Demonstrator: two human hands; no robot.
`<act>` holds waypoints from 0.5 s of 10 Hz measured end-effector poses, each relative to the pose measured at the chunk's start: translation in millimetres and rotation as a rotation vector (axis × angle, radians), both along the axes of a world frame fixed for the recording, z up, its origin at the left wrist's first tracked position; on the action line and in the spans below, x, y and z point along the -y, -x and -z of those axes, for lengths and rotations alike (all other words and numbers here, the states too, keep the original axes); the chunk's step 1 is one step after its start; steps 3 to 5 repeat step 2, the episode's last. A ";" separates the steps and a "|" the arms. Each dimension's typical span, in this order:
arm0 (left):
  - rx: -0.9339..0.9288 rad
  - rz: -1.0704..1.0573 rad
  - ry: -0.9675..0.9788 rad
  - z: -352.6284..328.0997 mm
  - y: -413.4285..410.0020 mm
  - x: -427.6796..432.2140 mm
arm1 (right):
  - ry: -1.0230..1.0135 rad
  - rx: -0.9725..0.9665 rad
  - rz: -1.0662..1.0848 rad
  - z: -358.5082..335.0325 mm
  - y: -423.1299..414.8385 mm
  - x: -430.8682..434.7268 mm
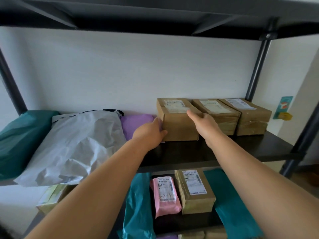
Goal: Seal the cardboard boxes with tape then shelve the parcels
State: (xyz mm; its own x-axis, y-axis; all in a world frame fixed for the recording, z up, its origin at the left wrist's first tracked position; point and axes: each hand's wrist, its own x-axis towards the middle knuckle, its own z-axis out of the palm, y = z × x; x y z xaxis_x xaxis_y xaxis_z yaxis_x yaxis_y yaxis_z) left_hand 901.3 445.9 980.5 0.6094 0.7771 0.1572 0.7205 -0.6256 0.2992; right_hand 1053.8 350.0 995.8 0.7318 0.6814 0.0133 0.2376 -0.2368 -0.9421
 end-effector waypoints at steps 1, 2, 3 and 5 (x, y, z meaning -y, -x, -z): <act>0.138 -0.056 -0.088 2.1 8.0 20.4 | -0.077 0.265 0.136 8.2 14.1 18.9; 0.490 -0.076 -0.202 8.2 6.0 44.3 | -0.289 0.463 0.264 27.0 26.1 33.3; 0.490 -0.076 -0.202 8.2 6.0 44.3 | -0.289 0.463 0.264 27.0 26.1 33.3; 0.490 -0.076 -0.202 8.2 6.0 44.3 | -0.289 0.463 0.264 27.0 26.1 33.3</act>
